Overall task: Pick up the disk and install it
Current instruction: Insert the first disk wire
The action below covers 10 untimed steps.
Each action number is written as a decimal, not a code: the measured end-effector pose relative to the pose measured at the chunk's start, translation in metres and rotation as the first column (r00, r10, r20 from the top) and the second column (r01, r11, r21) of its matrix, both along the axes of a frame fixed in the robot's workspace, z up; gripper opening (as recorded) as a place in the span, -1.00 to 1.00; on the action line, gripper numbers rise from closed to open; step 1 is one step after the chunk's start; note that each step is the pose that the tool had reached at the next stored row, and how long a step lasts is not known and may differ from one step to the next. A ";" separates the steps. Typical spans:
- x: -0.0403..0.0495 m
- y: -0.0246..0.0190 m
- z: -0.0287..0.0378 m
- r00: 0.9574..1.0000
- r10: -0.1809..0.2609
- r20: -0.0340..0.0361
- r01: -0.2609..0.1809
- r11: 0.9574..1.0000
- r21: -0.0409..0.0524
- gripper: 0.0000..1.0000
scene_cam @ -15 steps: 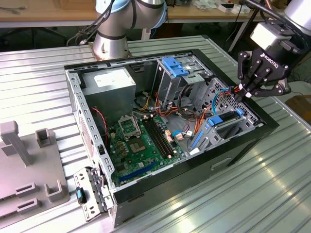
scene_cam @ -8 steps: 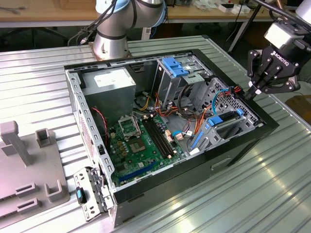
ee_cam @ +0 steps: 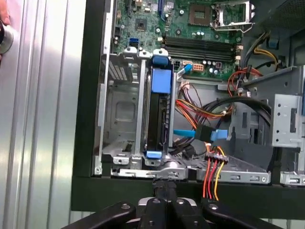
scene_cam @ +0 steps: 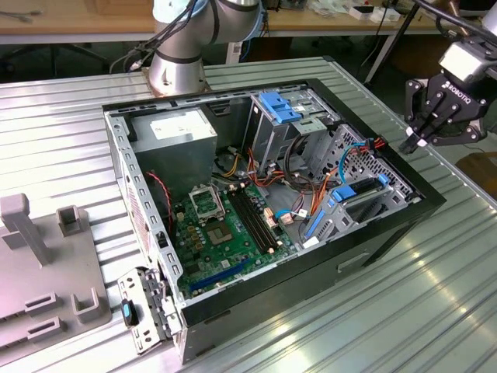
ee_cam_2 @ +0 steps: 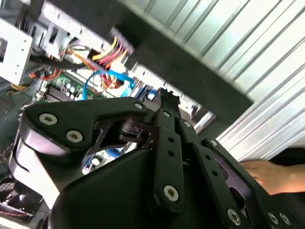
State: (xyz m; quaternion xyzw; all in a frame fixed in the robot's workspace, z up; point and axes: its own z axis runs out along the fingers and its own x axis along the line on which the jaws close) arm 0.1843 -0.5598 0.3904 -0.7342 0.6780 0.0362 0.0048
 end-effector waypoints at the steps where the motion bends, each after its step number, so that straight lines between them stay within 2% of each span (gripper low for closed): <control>1: 0.0008 0.0012 -0.0006 1.000 0.004 0.000 -0.004 1.000 0.000 -0.79; 3: 0.0009 0.0027 -0.0026 0.999 0.032 0.000 -0.032 0.999 0.000 -0.79; 4: 0.0009 0.0032 -0.0040 0.998 0.060 0.000 -0.060 0.998 0.001 -0.79; 6: 0.0016 0.0049 -0.0045 0.997 0.076 0.000 -0.076 0.997 0.000 -0.79; 8: 0.0029 0.0129 -0.0049 0.997 0.077 0.000 -0.077 0.997 0.000 -0.79; 9: 0.0038 0.0206 -0.0050 0.997 0.077 0.000 -0.077 0.997 0.000 -0.79; 10: 0.0042 0.0250 -0.0051 0.997 0.077 0.000 -0.077 0.997 0.000 -0.79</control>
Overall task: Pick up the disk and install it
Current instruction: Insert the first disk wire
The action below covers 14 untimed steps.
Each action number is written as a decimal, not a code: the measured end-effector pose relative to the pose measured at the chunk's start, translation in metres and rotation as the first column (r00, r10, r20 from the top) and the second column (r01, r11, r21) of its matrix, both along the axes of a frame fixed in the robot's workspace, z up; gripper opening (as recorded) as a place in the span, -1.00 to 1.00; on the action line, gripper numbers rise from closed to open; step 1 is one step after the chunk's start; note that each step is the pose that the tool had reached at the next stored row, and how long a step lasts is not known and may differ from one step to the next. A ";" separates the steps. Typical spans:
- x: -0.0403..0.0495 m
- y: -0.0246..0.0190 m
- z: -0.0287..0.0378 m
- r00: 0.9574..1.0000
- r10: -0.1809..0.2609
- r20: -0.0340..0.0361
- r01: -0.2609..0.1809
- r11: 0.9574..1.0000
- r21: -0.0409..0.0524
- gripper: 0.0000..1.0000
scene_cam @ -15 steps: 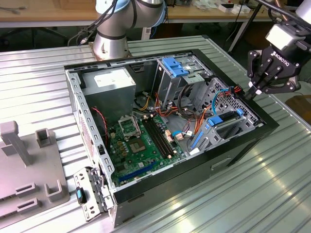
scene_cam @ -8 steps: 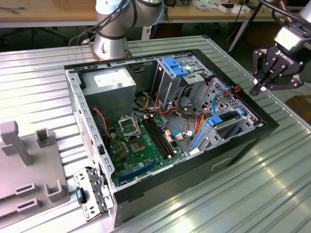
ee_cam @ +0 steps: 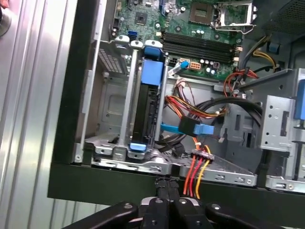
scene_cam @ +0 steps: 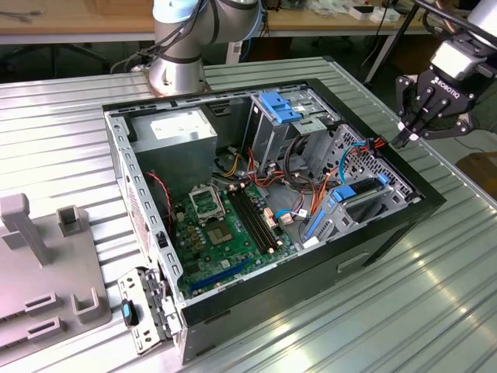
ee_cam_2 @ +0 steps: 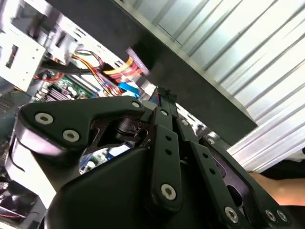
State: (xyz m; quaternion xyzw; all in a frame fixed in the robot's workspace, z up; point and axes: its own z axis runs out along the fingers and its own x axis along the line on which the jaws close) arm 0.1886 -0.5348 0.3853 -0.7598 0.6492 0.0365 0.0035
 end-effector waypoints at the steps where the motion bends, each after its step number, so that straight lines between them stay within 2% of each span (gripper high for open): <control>1: 0.0003 0.0041 -0.0002 1.000 0.000 0.000 0.000 1.000 0.000 -0.79; 2: 0.0006 0.0101 -0.0001 1.000 0.001 0.000 -0.001 1.000 0.000 -0.79; 4: 0.0005 0.0160 -0.0006 1.000 0.005 0.000 -0.005 1.000 0.000 -0.79; 5: 0.0005 0.0178 -0.0009 1.000 0.023 0.000 -0.023 1.000 0.000 -0.79; 6: 0.0006 0.0179 -0.0013 0.999 0.045 0.000 -0.045 0.999 0.000 -0.79; 9: 0.0006 0.0179 -0.0018 0.993 0.118 0.000 -0.118 0.993 0.000 -0.79; 10: 0.0006 0.0179 -0.0021 0.989 0.146 0.000 -0.146 0.989 0.000 -0.79; 11: 0.0006 0.0179 -0.0025 0.983 0.183 0.000 -0.183 0.983 0.000 -0.79; 14: 0.0006 0.0180 -0.0039 0.958 0.286 0.000 -0.286 0.958 0.000 -0.79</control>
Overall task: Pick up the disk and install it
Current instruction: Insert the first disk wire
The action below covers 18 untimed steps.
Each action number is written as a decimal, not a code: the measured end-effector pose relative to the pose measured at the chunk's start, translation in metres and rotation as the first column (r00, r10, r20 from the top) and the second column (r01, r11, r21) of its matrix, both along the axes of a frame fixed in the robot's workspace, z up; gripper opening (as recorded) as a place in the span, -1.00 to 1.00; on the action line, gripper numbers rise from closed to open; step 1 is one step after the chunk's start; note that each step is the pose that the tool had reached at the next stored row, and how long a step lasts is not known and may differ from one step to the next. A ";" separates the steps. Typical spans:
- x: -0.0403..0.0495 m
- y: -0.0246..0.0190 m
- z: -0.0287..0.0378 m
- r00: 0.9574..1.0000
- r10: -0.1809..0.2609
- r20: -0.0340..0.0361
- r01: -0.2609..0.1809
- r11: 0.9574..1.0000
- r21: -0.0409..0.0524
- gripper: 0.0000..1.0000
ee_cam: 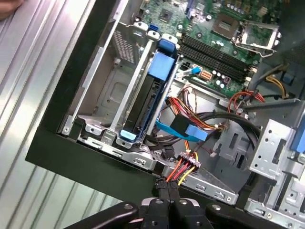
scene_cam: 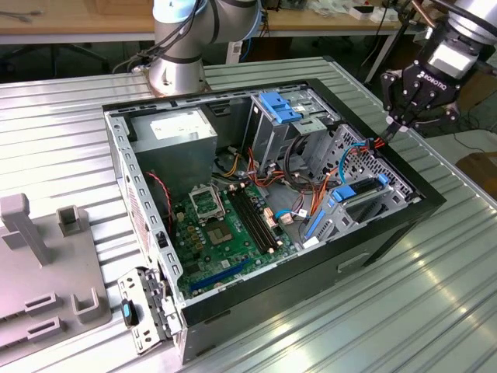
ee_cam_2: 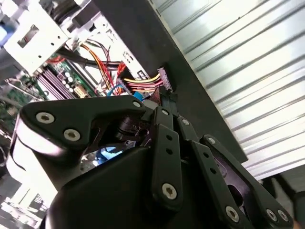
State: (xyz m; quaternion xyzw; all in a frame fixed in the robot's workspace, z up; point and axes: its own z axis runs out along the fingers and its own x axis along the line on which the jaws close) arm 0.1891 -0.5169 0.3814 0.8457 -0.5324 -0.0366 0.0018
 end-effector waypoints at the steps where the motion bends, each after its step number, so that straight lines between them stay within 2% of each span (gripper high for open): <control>1: 0.0000 0.0000 -0.0005 1.000 0.030 0.000 -0.030 1.000 0.000 -0.79; 2: 0.0001 0.0000 -0.0011 0.997 0.072 0.000 -0.072 0.997 0.000 -0.79; 4: 0.0002 0.0000 -0.0015 0.993 0.115 0.000 -0.115 0.993 0.000 -0.77; 5: 0.0004 0.0000 -0.0018 0.990 0.143 0.000 -0.143 0.990 0.000 -0.65; 7: 0.0009 0.0000 -0.0023 0.980 0.198 0.000 -0.198 0.980 0.000 -0.65; 8: 0.0012 0.0000 -0.0027 0.974 0.227 0.000 -0.227 0.974 0.000 -0.63; 9: 0.0015 0.0000 -0.0030 0.970 0.243 0.000 -0.243 0.970 0.000 -0.50; 10: 0.0022 0.0002 -0.0034 0.965 0.263 0.000 -0.263 0.965 0.000 -0.47; 11: 0.0029 0.0007 -0.0037 0.962 0.274 0.000 -0.274 0.962 0.000 -0.35; 12: 0.0036 0.0016 -0.0050 0.956 0.292 0.004 -0.292 0.956 -0.001 -0.35; 13: 0.0037 0.0017 -0.0063 0.943 0.332 0.010 -0.332 0.943 -0.003 -0.35; 14: 0.0036 0.0017 -0.0071 0.930 0.368 0.010 -0.368 0.930 -0.003 -0.35; 15: 0.0036 0.0017 -0.0082 0.914 0.406 0.011 -0.406 0.914 -0.003 -0.35; 16: 0.0036 0.0017 -0.0090 0.901 0.434 0.011 -0.434 0.901 -0.004 -0.35; 17: 0.0036 0.0018 -0.0101 0.886 0.463 0.015 -0.463 0.886 -0.005 -0.35; 18: 0.0036 0.0022 -0.0106 0.879 0.476 0.026 -0.475 0.880 -0.011 -0.35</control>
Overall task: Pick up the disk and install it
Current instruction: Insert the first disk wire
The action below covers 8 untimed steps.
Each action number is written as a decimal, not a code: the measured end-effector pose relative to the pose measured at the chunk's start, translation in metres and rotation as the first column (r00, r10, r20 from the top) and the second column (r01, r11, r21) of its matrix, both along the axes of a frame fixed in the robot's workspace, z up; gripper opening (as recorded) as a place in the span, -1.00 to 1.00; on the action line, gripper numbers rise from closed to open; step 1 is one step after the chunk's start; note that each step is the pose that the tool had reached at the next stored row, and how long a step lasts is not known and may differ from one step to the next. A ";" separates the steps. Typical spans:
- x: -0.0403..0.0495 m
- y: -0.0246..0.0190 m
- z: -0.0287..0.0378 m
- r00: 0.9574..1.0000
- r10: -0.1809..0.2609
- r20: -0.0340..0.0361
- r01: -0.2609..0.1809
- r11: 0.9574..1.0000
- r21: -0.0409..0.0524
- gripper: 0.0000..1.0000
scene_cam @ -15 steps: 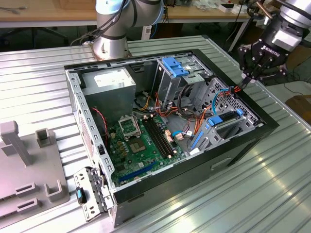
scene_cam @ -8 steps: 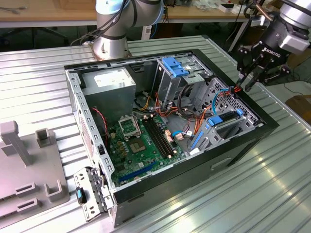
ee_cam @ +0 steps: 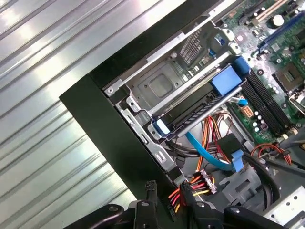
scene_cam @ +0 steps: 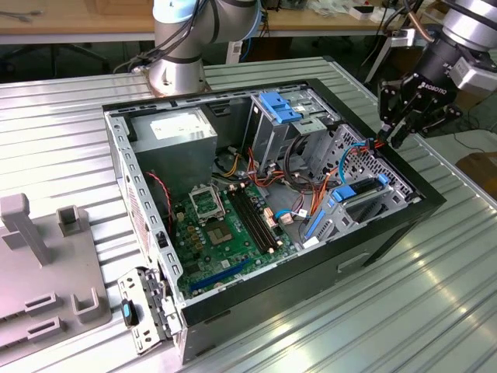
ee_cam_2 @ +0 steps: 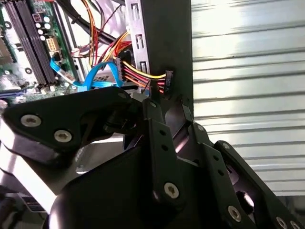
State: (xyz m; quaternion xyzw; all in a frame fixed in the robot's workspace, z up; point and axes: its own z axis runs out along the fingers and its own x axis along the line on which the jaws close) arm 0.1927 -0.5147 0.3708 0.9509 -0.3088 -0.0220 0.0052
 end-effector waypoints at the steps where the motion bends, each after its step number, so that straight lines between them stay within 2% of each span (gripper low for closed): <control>1: 0.0000 0.0005 -0.0008 1.000 0.020 0.011 -0.020 1.000 0.000 -0.35; 2: 0.0000 0.0008 -0.0016 0.999 0.045 0.023 -0.045 0.999 0.000 -0.35; 6: -0.0003 0.0018 -0.0019 0.996 0.082 0.028 -0.082 0.997 -0.001 -0.35; 8: -0.0047 0.0024 -0.0020 0.996 0.087 0.033 -0.087 0.996 -0.001 -0.35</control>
